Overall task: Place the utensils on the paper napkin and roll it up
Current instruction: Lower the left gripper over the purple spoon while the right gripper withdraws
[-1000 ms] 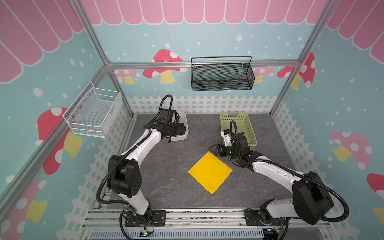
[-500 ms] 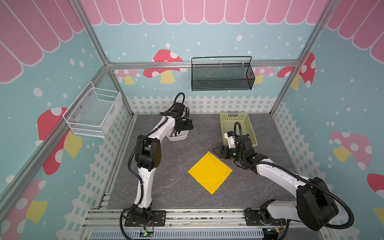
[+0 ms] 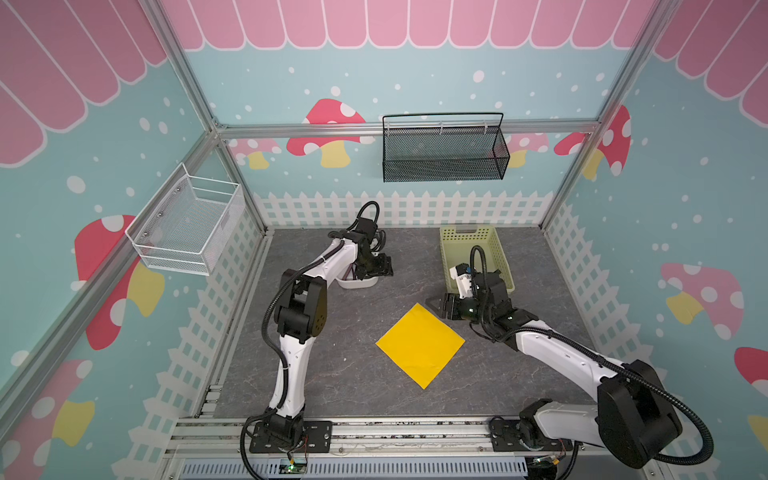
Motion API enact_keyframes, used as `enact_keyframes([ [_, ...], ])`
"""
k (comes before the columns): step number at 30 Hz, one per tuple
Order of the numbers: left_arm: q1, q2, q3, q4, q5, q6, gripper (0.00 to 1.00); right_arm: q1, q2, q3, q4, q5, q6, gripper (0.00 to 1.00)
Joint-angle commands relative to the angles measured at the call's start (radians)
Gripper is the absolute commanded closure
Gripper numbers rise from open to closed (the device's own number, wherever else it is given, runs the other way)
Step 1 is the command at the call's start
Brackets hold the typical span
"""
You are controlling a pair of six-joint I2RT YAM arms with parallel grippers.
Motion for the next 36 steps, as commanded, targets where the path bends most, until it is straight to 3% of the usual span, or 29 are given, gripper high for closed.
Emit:
enact_keyframes([
  [1,-0.017,-0.081,-0.046,-0.032,0.0,0.018,0.26,-0.005,-0.004,-0.018,0.004,-0.013,-0.015,0.34],
  [15,-0.073,-0.154,-0.109,-0.031,0.009,-0.024,0.25,-0.007,0.006,-0.009,0.004,-0.02,-0.02,0.34],
  [20,-0.072,-0.167,-0.038,-0.037,-0.092,-0.012,0.26,-0.008,0.012,0.004,-0.007,-0.018,-0.026,0.34],
  [22,-0.073,-0.15,0.012,-0.066,-0.162,0.018,0.34,-0.01,0.013,0.007,-0.014,-0.017,-0.028,0.34],
  [25,-0.067,-0.09,0.121,-0.159,-0.252,0.055,0.36,-0.011,0.017,0.009,-0.019,-0.016,-0.031,0.34],
  [36,0.022,0.075,0.314,-0.236,-0.307,0.062,0.52,-0.016,0.056,0.022,-0.026,-0.016,-0.038,0.35],
])
